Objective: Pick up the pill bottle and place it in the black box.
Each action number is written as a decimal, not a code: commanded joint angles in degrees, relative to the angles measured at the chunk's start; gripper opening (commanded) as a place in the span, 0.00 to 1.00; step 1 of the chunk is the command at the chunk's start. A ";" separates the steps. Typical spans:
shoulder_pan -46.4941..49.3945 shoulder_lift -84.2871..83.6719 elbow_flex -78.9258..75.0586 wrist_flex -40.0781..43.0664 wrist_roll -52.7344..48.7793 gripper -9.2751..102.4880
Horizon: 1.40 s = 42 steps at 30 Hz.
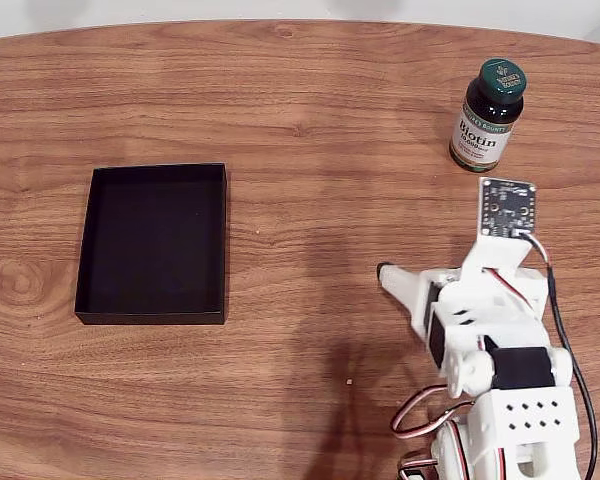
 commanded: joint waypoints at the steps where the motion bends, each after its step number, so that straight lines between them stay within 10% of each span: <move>1: 1.14 -3.52 -0.97 -8.88 1.05 0.39; 42: 9.23 -51.68 -13.45 -59.68 -2.81 0.47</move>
